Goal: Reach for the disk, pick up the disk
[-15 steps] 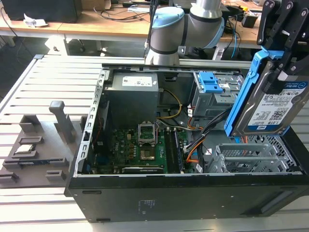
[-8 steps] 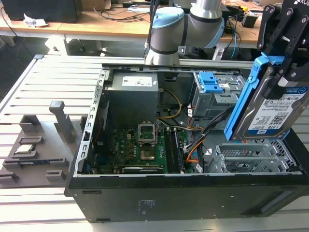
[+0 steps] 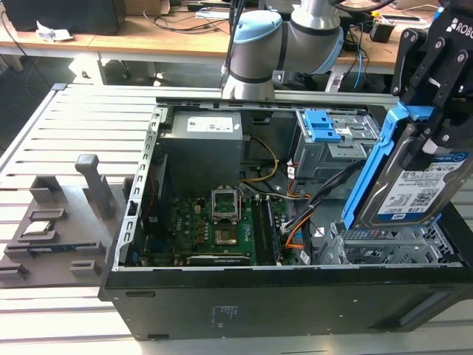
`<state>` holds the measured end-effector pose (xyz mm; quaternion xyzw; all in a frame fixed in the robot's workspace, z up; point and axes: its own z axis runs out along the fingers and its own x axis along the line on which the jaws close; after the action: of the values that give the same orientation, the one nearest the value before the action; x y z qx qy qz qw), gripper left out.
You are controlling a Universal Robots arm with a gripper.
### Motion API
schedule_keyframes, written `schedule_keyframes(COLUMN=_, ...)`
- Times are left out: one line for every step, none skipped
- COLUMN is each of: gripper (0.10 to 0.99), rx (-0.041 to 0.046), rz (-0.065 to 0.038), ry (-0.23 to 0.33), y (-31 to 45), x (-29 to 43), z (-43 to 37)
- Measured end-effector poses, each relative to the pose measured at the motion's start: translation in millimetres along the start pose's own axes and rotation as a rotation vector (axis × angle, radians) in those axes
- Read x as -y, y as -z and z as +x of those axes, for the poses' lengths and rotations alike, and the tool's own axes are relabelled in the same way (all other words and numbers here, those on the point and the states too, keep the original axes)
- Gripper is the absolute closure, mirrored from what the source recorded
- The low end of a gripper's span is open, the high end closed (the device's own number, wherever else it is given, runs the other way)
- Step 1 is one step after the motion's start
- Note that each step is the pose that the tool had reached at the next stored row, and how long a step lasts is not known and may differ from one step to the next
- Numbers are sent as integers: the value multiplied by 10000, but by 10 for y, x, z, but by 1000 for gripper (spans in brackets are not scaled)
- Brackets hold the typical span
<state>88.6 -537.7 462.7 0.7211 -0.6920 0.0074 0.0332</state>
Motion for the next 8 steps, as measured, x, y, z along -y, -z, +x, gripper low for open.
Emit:
schedule_keyframes(gripper=718, rx=2, rz=1, ry=0, y=-20, x=0, z=11)
schedule_keyframes(gripper=718, rx=0, rz=0, ry=0, y=-35, x=0, z=22)
schedule_keyframes(gripper=718, rx=-2, rz=-1, ry=0, y=-46, x=1, z=30)
schedule_keyframes(gripper=718, rx=0, rz=-1, ry=0, y=-54, x=0, z=35)
schedule_keyframes(gripper=718, rx=-1, rz=0, ry=0, y=-60, x=1, z=38)
schedule_keyframes(gripper=718, rx=-2, rz=0, ry=0, y=-63, x=1, z=40)
schedule_keyframes(gripper=718, rx=-4, rz=0, ry=0, y=-71, x=1, z=45)
schedule_keyframes(gripper=718, rx=2, rz=1, ry=1, y=-94, x=0, z=56)
